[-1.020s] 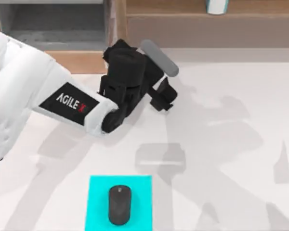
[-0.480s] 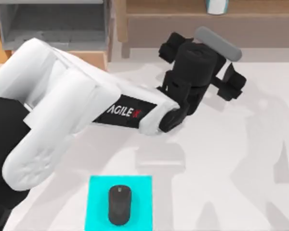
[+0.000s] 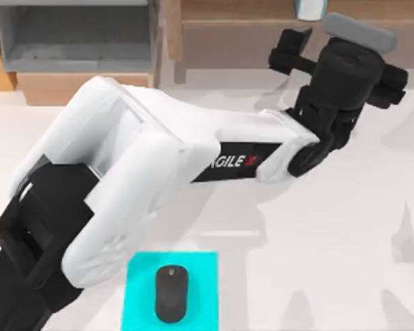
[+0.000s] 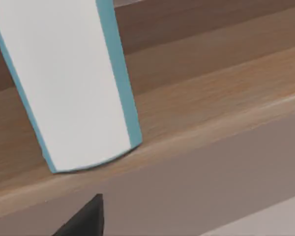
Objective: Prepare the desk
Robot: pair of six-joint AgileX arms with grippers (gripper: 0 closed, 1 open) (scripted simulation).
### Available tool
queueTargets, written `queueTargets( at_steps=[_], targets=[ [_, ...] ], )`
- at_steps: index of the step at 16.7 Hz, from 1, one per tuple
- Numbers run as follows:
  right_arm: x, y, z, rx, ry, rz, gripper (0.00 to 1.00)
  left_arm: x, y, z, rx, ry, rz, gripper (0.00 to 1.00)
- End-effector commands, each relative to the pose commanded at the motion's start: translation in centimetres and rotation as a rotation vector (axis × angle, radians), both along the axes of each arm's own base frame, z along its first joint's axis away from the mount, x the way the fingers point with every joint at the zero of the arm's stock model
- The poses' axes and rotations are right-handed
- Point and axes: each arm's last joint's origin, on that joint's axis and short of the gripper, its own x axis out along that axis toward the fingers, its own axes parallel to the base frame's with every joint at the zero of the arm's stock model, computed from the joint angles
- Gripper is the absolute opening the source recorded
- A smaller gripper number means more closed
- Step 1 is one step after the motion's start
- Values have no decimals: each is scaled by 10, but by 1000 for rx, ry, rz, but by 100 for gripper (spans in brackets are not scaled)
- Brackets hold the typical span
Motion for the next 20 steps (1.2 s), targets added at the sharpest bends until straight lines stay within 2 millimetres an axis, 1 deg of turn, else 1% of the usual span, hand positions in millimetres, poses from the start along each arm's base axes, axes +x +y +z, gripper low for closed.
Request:
queueTargets(
  at_steps=[3, 5, 7, 9, 16, 20],
  targets=[
    [0, 0, 0, 0, 0, 0, 100, 16, -12, 31, -110, -64, 115, 100],
    [0, 0, 0, 0, 0, 0, 100, 26, -14, 48, -170, -97, 194, 100],
    [0, 0, 0, 0, 0, 0, 100, 37, -10, 58, -203, -119, 269, 100],
    [0, 0, 0, 0, 0, 0, 100, 45, -6, 58, -209, -127, 316, 100],
    [0, 0, 0, 0, 0, 0, 100, 44, -7, 60, -210, -128, 313, 100],
    [0, 0, 0, 0, 0, 0, 100, 57, -7, 58, -210, -128, 316, 100]
  ],
)
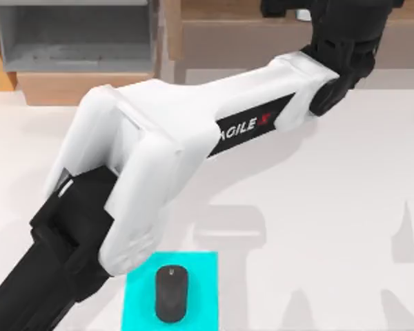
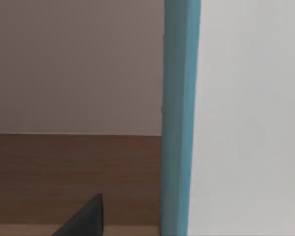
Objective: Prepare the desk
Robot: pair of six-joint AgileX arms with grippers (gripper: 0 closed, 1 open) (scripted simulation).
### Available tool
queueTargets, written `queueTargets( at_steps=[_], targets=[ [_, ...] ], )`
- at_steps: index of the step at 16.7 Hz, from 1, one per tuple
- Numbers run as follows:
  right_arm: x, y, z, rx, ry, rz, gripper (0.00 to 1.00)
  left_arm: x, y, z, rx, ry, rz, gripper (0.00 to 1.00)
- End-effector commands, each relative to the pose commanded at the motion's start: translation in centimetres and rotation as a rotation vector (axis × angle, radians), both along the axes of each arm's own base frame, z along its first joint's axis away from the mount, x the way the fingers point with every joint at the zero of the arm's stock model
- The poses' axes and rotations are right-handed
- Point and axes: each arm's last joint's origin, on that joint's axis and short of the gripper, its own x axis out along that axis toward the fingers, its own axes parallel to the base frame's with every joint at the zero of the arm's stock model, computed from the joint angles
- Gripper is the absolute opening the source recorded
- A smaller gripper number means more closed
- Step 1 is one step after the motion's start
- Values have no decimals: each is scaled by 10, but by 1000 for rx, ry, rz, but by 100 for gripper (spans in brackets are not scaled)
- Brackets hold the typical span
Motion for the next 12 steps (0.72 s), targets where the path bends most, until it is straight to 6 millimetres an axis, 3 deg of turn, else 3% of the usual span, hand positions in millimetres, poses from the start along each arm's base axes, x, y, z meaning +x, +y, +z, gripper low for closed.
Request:
queueTargets(
  at_steps=[6, 12],
  targets=[
    [0, 0, 0, 0, 0, 0, 100, 8, 1, 0, 1, 1, 0, 100],
    [0, 0, 0, 0, 0, 0, 100, 8, 1, 0, 1, 1, 0, 55]
  ],
)
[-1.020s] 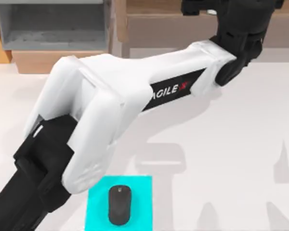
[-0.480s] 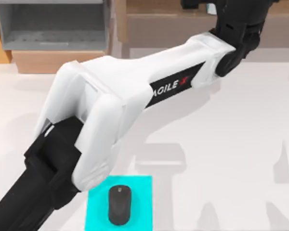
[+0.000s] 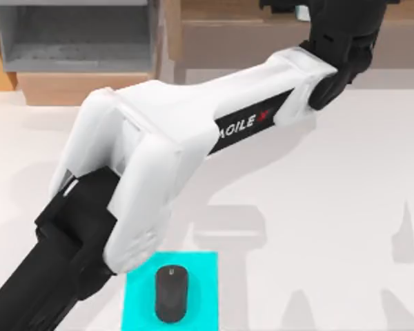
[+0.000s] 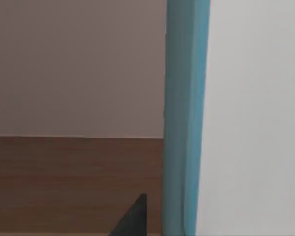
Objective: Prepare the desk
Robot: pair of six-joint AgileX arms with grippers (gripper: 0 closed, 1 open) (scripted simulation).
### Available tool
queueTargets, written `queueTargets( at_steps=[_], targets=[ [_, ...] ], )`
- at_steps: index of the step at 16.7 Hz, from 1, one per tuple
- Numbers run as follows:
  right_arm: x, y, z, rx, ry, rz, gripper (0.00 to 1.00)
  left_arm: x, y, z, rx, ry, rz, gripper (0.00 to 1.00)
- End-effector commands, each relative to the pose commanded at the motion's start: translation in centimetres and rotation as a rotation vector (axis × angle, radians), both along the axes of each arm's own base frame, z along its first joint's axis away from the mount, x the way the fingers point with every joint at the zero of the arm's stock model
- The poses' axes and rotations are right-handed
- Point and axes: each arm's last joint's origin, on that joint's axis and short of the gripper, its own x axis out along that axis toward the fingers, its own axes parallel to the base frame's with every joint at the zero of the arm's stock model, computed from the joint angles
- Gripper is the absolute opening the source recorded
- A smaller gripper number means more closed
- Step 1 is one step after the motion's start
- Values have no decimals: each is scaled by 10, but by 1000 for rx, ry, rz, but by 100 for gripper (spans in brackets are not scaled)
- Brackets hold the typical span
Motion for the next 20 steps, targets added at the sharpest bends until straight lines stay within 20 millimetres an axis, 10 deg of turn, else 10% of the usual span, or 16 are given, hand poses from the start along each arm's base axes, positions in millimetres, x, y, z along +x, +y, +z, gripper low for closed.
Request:
queueTargets(
  at_steps=[7, 20],
  targets=[
    [0, 0, 0, 0, 0, 0, 100, 0, 0, 0, 0, 0, 0, 2],
    [0, 0, 0, 0, 0, 0, 100, -11, -2, 5, 2, -1, -5, 0]
  ],
)
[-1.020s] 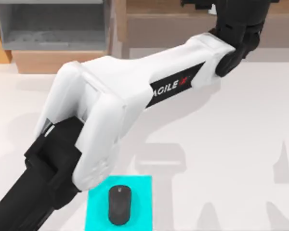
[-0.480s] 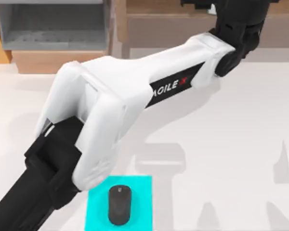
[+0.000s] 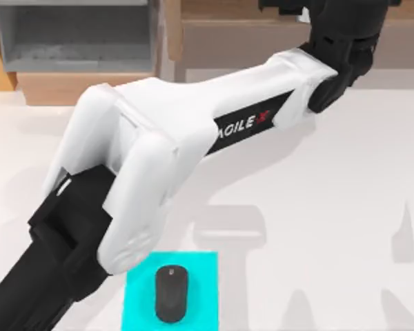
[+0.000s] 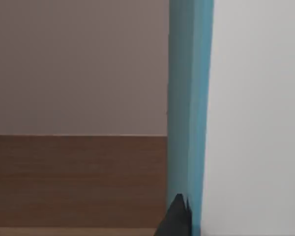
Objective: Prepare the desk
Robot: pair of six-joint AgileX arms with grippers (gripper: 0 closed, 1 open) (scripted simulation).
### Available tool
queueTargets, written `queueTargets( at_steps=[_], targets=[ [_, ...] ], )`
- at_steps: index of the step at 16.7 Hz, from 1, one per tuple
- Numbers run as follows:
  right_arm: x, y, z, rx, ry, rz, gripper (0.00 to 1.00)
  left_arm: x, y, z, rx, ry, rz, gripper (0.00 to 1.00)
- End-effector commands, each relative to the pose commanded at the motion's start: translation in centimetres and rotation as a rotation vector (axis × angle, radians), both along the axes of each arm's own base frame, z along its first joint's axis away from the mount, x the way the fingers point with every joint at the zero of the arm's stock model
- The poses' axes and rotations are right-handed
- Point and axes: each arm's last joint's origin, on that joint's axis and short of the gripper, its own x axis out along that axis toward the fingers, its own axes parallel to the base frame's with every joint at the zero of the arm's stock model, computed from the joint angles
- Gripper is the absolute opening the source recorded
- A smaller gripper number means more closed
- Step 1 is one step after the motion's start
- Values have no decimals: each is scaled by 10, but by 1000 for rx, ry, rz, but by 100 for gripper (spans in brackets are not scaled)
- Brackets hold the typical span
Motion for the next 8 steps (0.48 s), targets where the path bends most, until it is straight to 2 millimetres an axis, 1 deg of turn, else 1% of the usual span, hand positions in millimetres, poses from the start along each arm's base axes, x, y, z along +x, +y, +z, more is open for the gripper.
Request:
queueTargets(
  at_steps=[5, 8],
  targets=[
    [0, 0, 0, 0, 0, 0, 100, -24, 1, 8, -1, 0, 1, 0],
    [0, 0, 0, 0, 0, 0, 100, -31, 1, 11, -2, 0, 1, 0]
  ],
)
